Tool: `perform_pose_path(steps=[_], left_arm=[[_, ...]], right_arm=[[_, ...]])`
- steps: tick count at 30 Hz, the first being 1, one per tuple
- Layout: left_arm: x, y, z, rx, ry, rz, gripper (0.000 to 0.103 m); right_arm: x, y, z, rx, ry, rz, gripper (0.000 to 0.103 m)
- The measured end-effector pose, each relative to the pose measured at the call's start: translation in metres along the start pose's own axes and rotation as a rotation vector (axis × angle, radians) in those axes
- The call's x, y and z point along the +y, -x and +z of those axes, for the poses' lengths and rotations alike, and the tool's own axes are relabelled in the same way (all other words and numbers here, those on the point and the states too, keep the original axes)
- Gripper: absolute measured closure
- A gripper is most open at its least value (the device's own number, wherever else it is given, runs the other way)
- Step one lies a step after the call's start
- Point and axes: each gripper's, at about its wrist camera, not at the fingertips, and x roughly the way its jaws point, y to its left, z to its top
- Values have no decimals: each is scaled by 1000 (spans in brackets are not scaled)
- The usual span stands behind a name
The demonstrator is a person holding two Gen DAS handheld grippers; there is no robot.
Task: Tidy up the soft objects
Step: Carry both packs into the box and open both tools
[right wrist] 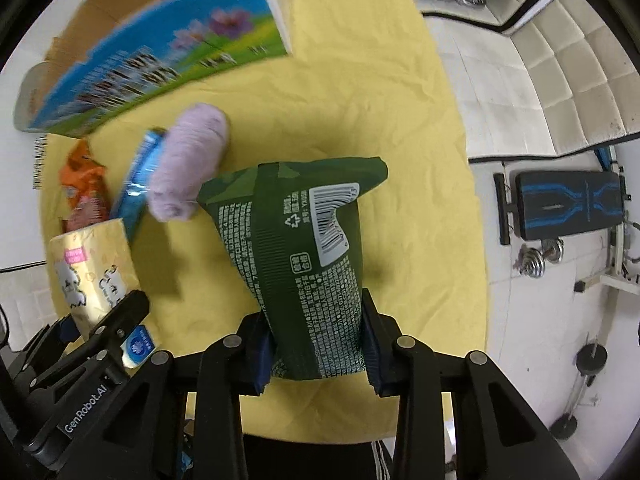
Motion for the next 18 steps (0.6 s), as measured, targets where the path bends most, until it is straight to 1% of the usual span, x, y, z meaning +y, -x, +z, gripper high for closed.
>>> perform_pose_path(steps=[1, 3, 5, 7, 8, 9, 12, 13, 15, 16, 18], left_arm=[[-8, 8, 20, -13, 1, -8, 42], [-7, 34, 18, -46, 4, -26, 42], [-13, 40, 11, -78, 1, -44, 42], [-10, 67, 16, -117, -9, -59, 42], [-14, 73, 24, -130, -15, -64, 42], [-12, 74, 31, -144, -20, -72, 42], [-8, 92, 63, -183, -37, -97, 42], [-7, 96, 78, -194, -43, -108, 42], [-2, 99, 100, -207, -49, -119, 42], [1, 100, 117, -207, -53, -132, 42], [7, 94, 142, -198, -43, -151, 42]], right_arm=[[1, 12, -2, -17, 10, 15, 65], [10, 30, -7, -43, 27, 30, 65], [13, 55, -8, -82, 45, 54, 65], [20, 78, -6, -112, 58, 67, 65], [22, 92, -4, -132, 59, 83, 65], [22, 98, 0, -143, 61, 91, 65], [28, 129, 17, -195, 66, 123, 65], [34, 133, 24, -205, 67, 126, 65], [43, 146, 43, -226, 68, 134, 65], [49, 150, 55, -235, 68, 136, 65], [60, 158, 82, -266, 67, 121, 65]])
